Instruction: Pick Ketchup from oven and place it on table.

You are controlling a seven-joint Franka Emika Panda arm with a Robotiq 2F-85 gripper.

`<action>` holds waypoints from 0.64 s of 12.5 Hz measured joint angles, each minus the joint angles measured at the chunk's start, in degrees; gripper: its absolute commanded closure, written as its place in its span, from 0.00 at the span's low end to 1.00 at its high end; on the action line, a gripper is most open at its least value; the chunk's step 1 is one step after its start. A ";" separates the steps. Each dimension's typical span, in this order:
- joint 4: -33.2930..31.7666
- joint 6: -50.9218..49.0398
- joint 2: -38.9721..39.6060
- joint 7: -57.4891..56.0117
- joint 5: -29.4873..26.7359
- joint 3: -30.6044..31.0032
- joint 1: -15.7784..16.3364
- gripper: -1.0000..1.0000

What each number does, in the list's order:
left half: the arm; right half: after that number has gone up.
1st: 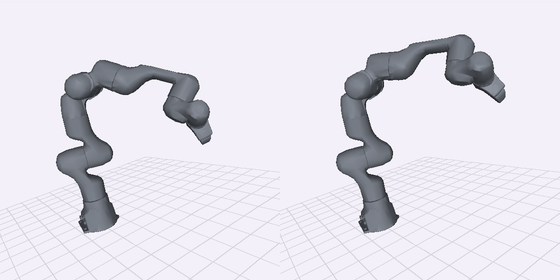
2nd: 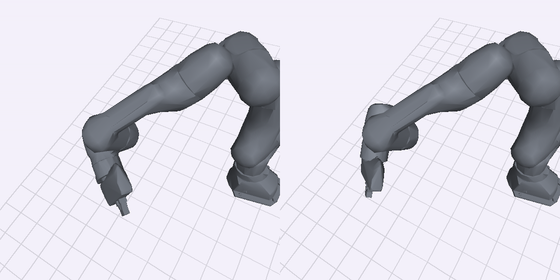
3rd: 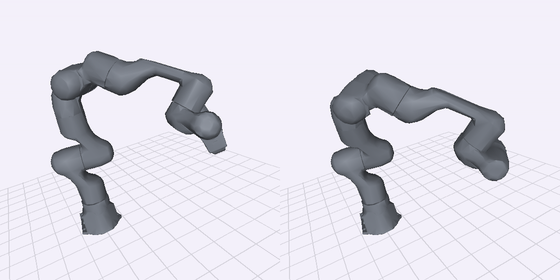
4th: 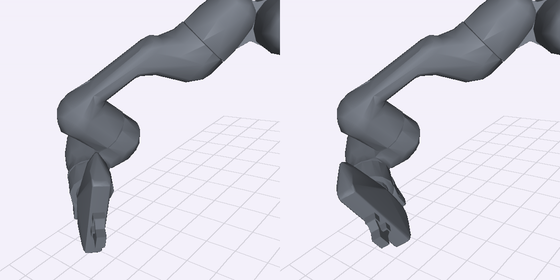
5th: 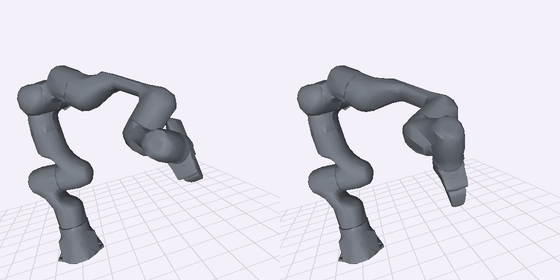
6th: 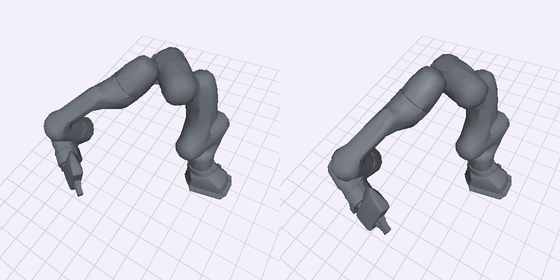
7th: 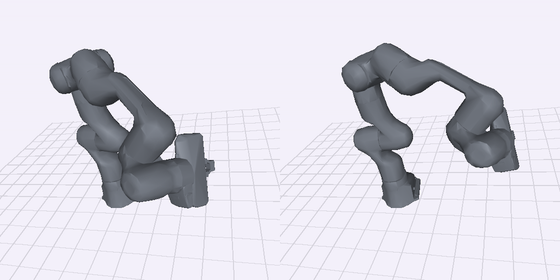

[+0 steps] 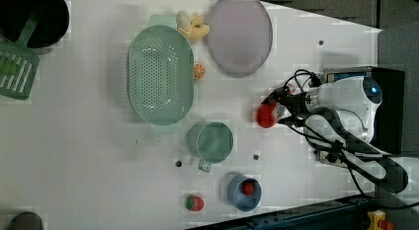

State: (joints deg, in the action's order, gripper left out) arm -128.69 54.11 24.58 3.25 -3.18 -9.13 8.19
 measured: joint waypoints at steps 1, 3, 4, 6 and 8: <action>-0.22 -0.28 -1.55 0.32 0.32 0.41 -0.49 0.00; 1.01 -2.24 -6.59 0.63 -0.22 0.07 -0.50 0.00; 3.80 -5.51 -9.15 0.63 1.04 0.57 -1.21 0.00; 9.74 -12.87 -16.07 0.64 1.00 -0.08 0.20 0.00; 16.79 -23.33 -19.23 0.64 0.97 -0.10 0.38 0.00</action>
State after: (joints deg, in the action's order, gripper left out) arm -111.91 30.77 5.35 3.89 -2.22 -9.23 8.57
